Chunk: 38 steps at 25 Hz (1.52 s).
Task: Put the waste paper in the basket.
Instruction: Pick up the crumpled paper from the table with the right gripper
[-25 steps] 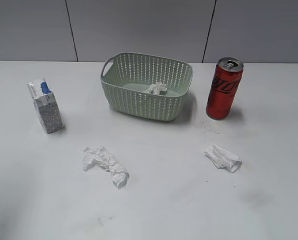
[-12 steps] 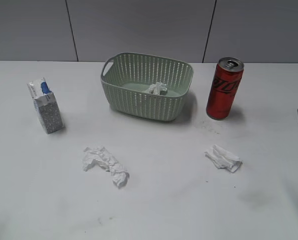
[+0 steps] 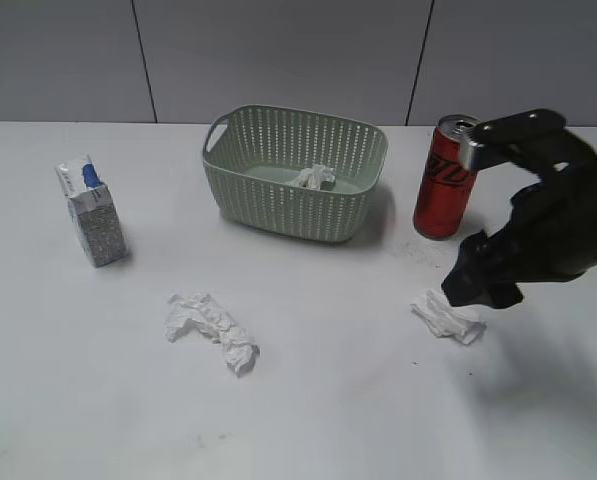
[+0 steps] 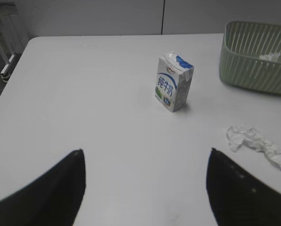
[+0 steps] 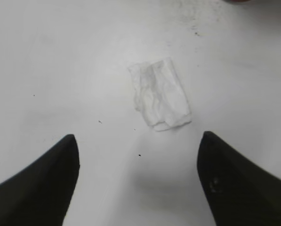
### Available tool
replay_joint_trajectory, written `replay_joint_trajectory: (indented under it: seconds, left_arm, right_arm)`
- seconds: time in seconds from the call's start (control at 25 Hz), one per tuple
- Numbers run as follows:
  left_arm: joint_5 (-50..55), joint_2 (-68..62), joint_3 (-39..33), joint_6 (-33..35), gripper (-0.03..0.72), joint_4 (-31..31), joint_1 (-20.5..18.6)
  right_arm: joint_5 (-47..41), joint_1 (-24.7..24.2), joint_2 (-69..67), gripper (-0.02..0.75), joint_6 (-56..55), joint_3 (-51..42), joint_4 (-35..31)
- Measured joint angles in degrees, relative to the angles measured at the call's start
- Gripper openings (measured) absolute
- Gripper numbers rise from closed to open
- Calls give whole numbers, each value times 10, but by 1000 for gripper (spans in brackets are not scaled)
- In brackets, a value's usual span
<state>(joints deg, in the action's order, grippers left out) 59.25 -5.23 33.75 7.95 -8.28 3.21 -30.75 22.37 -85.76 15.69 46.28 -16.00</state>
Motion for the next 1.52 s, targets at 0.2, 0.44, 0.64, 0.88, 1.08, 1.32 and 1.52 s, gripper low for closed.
replay_joint_trajectory:
  seconds: [0.2, 0.44, 0.64, 0.88, 1.08, 1.32, 1.52]
  left_arm:
    - [3, 53, -18, -24, 591, 0, 0]
    - [-5, 55, -42, -27, 591, 0, 0]
    - [-5, 55, -44, -27, 591, -1, 0]
    - [-4, 55, -48, -28, 591, -3, 0]
    - [-4, 55, -48, -28, 591, -3, 0]
    - [-4, 55, -48, -28, 591, -4, 0]
    - [-4, 55, -48, -28, 591, -4, 0]
  right_arm:
    - [42, 17, -90, 589, -3, 17, 13]
    - [113, 17, -157, 589, -3, 20, 29]
    - [152, 17, -194, 589, -3, 21, 33]
    - [159, 17, -217, 536, -6, 21, 33]
    - [145, 17, -217, 291, -6, 22, 33]
    - [89, 17, -211, 6, -3, 28, 31]
    - [-15, 34, -179, -4, 44, 71, 29]
